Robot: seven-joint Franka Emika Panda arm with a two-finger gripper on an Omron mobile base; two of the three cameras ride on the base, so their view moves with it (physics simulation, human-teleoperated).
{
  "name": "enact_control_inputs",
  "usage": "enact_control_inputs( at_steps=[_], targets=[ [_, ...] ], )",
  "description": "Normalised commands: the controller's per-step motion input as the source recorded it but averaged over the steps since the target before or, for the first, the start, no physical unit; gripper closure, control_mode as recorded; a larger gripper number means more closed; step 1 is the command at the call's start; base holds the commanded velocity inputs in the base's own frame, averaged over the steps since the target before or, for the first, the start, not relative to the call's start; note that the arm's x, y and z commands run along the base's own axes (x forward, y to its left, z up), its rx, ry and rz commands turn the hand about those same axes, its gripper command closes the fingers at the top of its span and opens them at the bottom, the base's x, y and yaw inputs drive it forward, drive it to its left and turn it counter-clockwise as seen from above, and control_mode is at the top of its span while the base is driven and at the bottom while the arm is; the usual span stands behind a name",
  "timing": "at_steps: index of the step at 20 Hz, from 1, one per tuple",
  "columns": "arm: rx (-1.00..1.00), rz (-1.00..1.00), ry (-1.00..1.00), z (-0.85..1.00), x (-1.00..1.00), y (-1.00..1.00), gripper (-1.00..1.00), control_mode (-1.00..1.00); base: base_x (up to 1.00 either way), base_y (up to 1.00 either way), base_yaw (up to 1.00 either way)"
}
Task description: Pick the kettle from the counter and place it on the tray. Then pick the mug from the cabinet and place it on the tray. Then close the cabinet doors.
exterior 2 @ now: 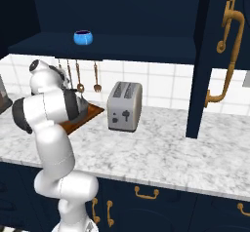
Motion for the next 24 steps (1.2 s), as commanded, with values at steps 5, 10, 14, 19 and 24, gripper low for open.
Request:
enact_control_inputs(
  at_steps=[5,10,14,19,24],
  targets=[
    [0.00,-0.02,-0.15,0.00,-0.81,0.00,-1.00,-1.00,0.00,0.00,0.00],
    [0.00,0.00,-0.18,0.21,-1.00,0.00,-1.00,-1.00,0.00,0.00,0.00],
    [0.07,-0.03,-0.07,0.75,-1.00,-0.06,-1.00,-1.00,0.00,0.00,0.00],
    [0.08,-0.05,0.01,0.95,-1.00,-0.17,-1.00,-1.00,0.00,0.00,0.00],
    [0.01,0.11,0.16,0.70,-0.85,-0.14,-1.00,-1.00,0.00,0.00,0.00]
  ],
)
